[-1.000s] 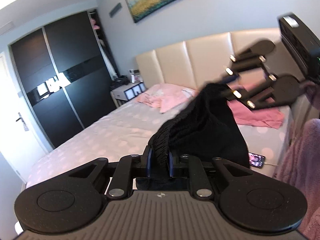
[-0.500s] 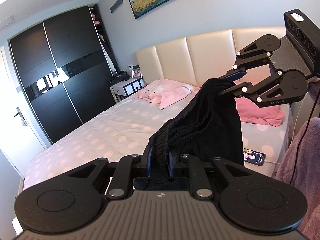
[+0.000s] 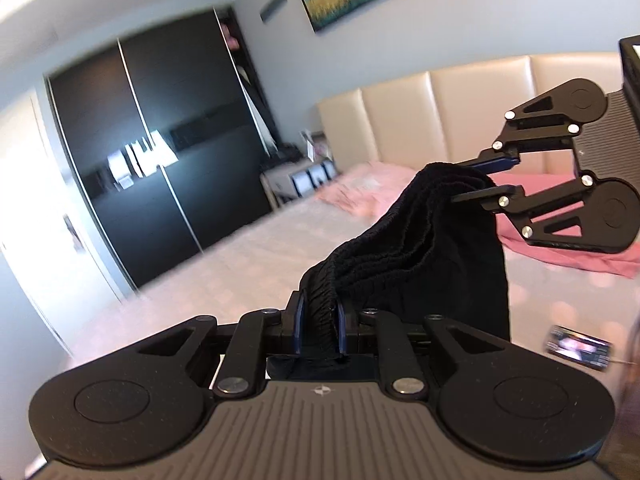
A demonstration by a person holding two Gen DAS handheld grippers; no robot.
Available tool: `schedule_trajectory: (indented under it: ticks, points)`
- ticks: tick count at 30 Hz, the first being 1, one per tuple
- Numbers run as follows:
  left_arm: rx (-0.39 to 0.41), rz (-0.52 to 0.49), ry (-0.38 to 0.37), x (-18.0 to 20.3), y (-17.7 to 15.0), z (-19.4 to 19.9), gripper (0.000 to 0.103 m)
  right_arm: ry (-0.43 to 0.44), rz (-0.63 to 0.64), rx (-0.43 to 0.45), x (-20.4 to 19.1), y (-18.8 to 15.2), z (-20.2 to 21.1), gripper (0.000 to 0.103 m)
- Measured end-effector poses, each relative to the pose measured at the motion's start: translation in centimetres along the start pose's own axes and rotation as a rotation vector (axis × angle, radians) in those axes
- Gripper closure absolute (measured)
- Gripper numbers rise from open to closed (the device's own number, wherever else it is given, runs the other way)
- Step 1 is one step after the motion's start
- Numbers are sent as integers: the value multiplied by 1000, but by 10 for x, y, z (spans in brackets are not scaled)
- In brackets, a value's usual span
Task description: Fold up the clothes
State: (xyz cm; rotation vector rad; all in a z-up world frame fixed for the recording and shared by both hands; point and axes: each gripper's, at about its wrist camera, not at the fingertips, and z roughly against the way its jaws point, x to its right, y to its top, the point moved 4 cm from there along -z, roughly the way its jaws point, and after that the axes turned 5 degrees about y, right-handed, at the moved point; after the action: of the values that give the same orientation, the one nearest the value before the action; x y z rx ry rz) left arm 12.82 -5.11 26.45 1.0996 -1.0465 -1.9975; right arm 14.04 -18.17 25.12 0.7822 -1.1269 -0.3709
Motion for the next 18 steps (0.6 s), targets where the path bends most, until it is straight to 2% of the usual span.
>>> schedule_trajectory:
  ticks: [2, 4, 6, 8, 13, 18]
  points:
    - [50, 2, 31, -5, 8, -3, 89, -30, 1, 24, 10, 3, -1, 81]
    - [63, -31, 26, -4, 6, 0, 89, -43, -3, 39, 17, 4, -3, 81]
    - [76, -64, 20, -2, 4, 2, 89, -18, 5, 34, 14, -2, -1, 81]
    - [29, -88, -28, 10, -18, 6, 89, 25, 14, 23, 4, -13, 3, 81]
    - [-91, -147, -150, 39, -73, 18, 89, 206, 33, -57, -48, -54, 23, 81]
    - [-201, -155, -267, 82, -139, 50, 89, 384, 6, -161, -106, -95, 66, 81]
